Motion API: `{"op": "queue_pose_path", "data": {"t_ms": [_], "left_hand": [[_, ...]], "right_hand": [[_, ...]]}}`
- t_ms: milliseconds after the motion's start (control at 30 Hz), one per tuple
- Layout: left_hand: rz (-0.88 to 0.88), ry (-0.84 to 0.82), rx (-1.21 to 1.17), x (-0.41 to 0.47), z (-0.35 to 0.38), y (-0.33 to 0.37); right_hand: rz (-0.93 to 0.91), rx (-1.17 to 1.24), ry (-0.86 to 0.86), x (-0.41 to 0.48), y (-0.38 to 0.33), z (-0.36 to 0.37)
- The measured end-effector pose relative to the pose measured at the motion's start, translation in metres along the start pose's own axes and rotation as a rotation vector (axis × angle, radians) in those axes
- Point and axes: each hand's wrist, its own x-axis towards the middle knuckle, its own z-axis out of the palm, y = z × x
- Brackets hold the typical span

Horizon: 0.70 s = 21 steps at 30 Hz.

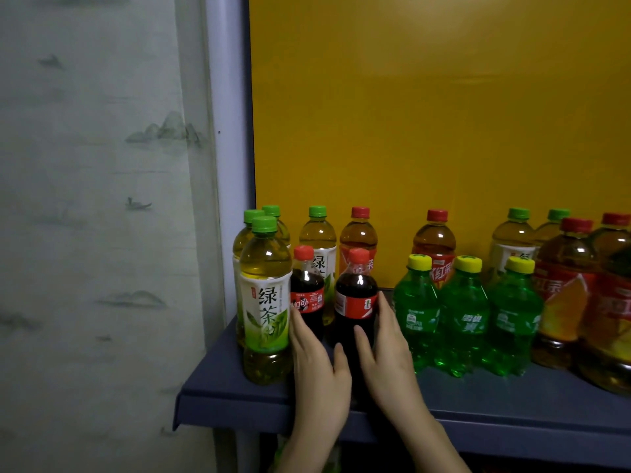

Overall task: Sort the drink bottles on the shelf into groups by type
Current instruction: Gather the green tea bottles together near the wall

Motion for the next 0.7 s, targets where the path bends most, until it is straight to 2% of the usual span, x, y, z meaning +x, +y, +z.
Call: {"op": "queue_pose_path", "data": {"t_ms": [267,467,700], "left_hand": [[-0.041,0.020,0.051,0.023,0.011,-0.006],[-0.160,0.129,0.086,0.045,0.023,-0.010],[-0.252,0.110,0.054,0.050,0.026,-0.014]], "right_hand": [[0.093,0.118,-0.067,0.016,0.005,0.003],[0.131,0.074,-0.092,0.018,0.011,0.007],[0.097,0.040,-0.091,0.011,0.012,0.003]]}}
